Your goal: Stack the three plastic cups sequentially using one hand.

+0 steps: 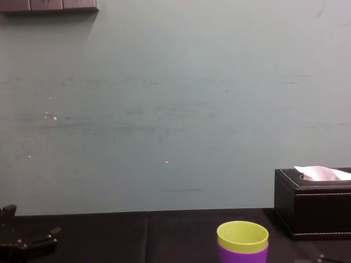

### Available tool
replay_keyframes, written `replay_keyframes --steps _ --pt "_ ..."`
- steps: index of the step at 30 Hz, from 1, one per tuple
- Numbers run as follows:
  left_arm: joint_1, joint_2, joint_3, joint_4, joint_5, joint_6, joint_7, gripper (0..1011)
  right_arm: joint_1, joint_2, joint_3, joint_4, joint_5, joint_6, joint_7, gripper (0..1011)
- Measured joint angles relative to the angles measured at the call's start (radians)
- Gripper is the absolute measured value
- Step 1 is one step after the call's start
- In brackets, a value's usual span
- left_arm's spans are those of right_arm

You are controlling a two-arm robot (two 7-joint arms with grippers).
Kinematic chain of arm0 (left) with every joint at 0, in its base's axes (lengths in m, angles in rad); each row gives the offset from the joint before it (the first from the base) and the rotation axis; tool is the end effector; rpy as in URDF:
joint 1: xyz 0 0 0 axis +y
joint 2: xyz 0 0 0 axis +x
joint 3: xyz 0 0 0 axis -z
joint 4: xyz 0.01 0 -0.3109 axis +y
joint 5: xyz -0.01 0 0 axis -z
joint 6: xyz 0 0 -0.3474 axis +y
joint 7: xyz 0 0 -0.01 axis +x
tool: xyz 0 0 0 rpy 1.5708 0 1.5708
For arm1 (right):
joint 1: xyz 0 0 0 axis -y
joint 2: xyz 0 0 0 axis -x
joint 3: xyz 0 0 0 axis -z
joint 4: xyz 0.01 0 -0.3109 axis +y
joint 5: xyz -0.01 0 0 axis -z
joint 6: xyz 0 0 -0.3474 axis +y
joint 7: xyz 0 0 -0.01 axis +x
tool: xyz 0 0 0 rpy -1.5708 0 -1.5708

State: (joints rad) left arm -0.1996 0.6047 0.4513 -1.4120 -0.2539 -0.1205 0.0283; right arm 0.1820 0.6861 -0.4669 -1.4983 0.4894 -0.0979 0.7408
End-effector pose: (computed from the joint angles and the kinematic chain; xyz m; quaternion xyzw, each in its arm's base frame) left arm 0.3980 0.0844 -0.3265 0.1415 -0.1325 0.5800 0.7912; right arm 0.3887 -0.0921 -0.3064 -0.1101 -0.0254 -0.2408 0.9640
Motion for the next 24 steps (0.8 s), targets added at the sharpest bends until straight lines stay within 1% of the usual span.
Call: replay_keyframes --steps 7,11,24 --pt "0.0 0.0 0.0 0.0 0.0 0.0 0.0 1011 0.015 -0.011 -0.027 0.015 -0.01 0.003 0.02 1002" --pt "0.0 0.0 0.0 0.0 0.0 0.0 0.0 1011 0.021 -0.015 -0.035 0.02 -0.011 0.005 0.025 1003" --pt "0.0 0.0 0.0 0.0 0.0 0.0 0.0 1011 0.069 -0.052 -0.08 0.08 -0.011 0.005 0.064 1002"
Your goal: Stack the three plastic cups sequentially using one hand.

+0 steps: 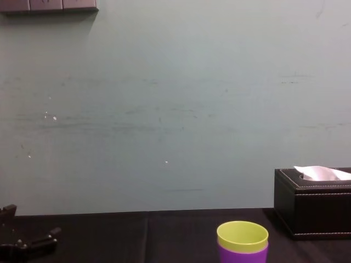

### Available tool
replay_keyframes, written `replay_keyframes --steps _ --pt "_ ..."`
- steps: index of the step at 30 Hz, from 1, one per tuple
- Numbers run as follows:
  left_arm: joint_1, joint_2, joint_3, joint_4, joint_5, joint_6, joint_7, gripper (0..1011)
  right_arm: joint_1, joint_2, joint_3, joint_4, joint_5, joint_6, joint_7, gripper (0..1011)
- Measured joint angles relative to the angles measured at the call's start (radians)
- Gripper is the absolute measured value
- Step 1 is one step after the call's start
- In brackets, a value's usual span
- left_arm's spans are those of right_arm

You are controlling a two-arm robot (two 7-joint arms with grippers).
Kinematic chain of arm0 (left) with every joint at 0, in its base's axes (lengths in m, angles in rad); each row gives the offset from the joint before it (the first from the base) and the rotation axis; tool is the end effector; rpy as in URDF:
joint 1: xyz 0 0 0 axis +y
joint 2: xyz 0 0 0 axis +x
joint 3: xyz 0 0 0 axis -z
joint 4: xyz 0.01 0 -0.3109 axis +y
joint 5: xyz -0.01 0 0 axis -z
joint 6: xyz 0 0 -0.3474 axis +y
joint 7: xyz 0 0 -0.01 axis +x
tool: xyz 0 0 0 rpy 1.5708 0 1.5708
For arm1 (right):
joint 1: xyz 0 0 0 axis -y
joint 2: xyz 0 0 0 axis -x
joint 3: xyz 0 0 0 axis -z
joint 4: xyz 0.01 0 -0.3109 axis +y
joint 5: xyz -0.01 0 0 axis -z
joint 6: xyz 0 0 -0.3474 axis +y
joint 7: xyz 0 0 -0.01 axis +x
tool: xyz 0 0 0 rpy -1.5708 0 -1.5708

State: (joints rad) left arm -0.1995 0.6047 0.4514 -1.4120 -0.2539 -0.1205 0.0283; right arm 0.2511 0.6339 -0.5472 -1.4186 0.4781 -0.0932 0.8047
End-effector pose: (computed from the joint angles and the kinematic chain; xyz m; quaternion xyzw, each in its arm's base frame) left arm 0.3980 0.0844 -0.3265 0.1415 -0.1325 0.5799 0.7913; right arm 0.4021 -0.0702 -0.3230 -0.1160 -0.0061 -0.1960 0.9737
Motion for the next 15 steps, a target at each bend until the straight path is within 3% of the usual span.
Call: replay_keyframes --steps 15 --pt "0.0 0.0 0.0 0.0 0.0 0.0 0.0 1011 0.067 -0.053 -0.042 0.072 0.001 0.01 0.022 1003"
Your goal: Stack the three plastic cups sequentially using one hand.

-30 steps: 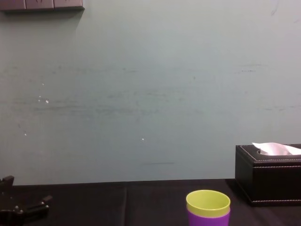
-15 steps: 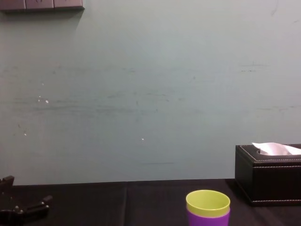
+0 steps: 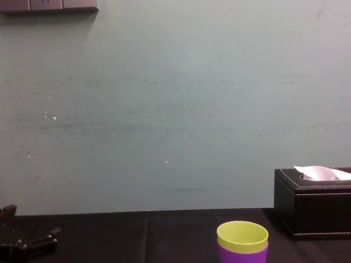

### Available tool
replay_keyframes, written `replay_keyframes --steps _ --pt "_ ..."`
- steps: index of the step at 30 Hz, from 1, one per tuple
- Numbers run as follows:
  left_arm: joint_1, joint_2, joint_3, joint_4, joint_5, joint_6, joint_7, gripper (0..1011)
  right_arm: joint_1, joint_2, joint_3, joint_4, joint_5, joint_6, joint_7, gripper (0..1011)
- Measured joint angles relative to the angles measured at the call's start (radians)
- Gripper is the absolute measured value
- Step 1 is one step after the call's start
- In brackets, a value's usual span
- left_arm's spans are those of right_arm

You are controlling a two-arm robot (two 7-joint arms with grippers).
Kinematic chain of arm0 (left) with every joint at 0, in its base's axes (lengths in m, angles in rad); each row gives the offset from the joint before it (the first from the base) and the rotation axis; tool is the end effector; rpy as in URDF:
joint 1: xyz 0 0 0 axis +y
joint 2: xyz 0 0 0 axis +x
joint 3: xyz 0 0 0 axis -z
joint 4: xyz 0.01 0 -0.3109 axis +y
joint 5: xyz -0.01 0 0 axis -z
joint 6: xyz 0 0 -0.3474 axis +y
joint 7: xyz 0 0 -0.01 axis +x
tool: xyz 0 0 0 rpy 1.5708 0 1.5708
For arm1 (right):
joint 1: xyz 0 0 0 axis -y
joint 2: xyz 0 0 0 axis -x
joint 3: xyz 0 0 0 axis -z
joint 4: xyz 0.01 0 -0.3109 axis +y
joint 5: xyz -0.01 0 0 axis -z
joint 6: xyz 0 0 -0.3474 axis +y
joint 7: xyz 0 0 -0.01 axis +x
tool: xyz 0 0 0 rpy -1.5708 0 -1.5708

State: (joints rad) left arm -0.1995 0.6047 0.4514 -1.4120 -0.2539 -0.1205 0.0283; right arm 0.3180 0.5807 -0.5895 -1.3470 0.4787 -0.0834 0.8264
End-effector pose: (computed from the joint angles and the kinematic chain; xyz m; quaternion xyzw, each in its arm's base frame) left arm 0.3980 0.0844 -0.3265 0.1415 -0.1325 0.5799 0.7913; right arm 0.4199 -0.0536 -0.3275 -0.1122 0.0038 -0.1834 0.9766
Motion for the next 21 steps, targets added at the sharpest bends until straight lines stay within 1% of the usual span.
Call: replay_keyframes --steps 3,8,15,16,17,18,19,20,21 --pt "0.0 0.0 0.0 0.0 0.0 0.0 0.0 1011 0.014 -0.012 -0.011 0.012 -0.001 0.001 0.002 1002" --pt "0.0 0.0 0.0 0.0 0.0 0.0 0.0 1011 0.023 -0.02 -0.022 0.021 -0.003 0.004 0.006 1002" --pt "0.0 0.0 0.0 0.0 0.0 0.0 0.0 1011 0.021 -0.019 -0.02 0.02 -0.003 0.004 0.006 997" --pt "0.0 0.0 0.0 0.0 0.0 0.0 0.0 1011 0.021 -0.018 -0.02 0.019 -0.003 0.004 0.005 990" --pt "0.0 0.0 0.0 0.0 0.0 0.0 0.0 1011 0.02 -0.018 -0.019 0.019 -0.003 0.004 0.005 954" --pt "0.0 0.0 0.0 0.0 0.0 0.0 0.0 1011 0.02 -0.018 -0.019 0.019 -0.003 0.004 0.005 954" --pt "0.0 0.0 0.0 0.0 0.0 0.0 0.0 1011 0.02 -0.018 -0.019 0.018 -0.002 0.004 0.005 916" --pt "0.0 0.0 0.0 0.0 0.0 0.0 0.0 1012 0.02 -0.018 -0.019 0.018 -0.002 0.004 0.005 916" --pt "0.0 0.0 0.0 0.0 0.0 0.0 0.0 1011 0.02 -0.017 -0.018 0.018 -0.002 0.004 0.005 885"
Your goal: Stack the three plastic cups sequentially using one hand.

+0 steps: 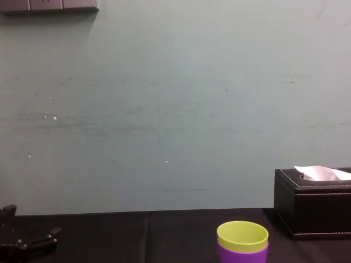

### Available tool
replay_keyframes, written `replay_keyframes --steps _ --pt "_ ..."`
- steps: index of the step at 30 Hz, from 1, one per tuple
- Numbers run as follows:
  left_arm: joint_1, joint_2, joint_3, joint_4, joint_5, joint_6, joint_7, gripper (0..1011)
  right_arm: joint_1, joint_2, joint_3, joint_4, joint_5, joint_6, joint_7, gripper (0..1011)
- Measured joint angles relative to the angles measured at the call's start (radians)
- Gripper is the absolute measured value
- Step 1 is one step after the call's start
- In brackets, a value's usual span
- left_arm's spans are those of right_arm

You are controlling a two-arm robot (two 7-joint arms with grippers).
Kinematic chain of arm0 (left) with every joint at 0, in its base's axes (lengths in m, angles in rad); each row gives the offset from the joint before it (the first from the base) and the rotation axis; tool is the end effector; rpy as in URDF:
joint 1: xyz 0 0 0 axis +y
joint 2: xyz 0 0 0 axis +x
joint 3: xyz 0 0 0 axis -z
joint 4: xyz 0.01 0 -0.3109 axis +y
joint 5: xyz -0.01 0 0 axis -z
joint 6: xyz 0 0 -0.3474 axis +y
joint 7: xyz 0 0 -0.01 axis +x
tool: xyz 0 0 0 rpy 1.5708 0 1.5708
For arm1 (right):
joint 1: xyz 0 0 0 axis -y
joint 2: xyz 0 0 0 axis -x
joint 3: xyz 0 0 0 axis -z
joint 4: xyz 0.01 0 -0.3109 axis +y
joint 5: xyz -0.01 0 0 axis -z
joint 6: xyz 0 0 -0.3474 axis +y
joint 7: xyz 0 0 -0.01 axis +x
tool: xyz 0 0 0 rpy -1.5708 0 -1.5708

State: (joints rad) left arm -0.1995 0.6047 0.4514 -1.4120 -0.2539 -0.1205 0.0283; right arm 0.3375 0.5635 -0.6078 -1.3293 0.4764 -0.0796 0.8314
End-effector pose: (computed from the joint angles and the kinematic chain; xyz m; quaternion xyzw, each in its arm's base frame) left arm 0.3980 0.0844 -0.3265 0.1415 -0.1325 0.5799 0.7913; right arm 0.4243 -0.0455 -0.3288 -0.1123 0.0062 -0.1762 0.9779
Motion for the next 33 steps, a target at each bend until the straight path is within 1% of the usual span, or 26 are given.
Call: replay_keyframes --steps 2,4,7,16,24,28,33 --pt "0.0 0.0 0.0 0.0 0.0 0.0 0.0 1012 0.0 0.0 0.001 -0.001 0.0 0.0 0.0 817" --pt "0.0 0.0 0.0 0.0 0.0 0.0 0.0 1012 -0.001 0.0 0.001 -0.001 0.0 0.0 0.0 778" --pt "0.0 0.0 0.0 0.0 0.0 0.0 0.0 1011 -0.001 0.001 0.001 -0.001 0.001 0.0 0.0 750" --pt "0.0 0.0 0.0 0.0 0.0 0.0 0.0 1011 -0.002 0.001 0.002 -0.002 0.001 -0.001 -0.001 719" --pt "0.0 0.0 0.0 0.0 0.0 0.0 0.0 1011 -0.003 0.003 0.003 -0.007 0.0 -0.001 -0.004 719" --pt "0.0 0.0 0.0 0.0 0.0 0.0 0.0 1011 -0.01 0.02 0.008 -0.054 -0.005 0.018 -0.033 719" --pt "0.0 0.0 0.0 0.0 0.0 0.0 0.0 1011 -0.021 0.047 0.022 -0.138 0.006 0.064 -0.063 719"
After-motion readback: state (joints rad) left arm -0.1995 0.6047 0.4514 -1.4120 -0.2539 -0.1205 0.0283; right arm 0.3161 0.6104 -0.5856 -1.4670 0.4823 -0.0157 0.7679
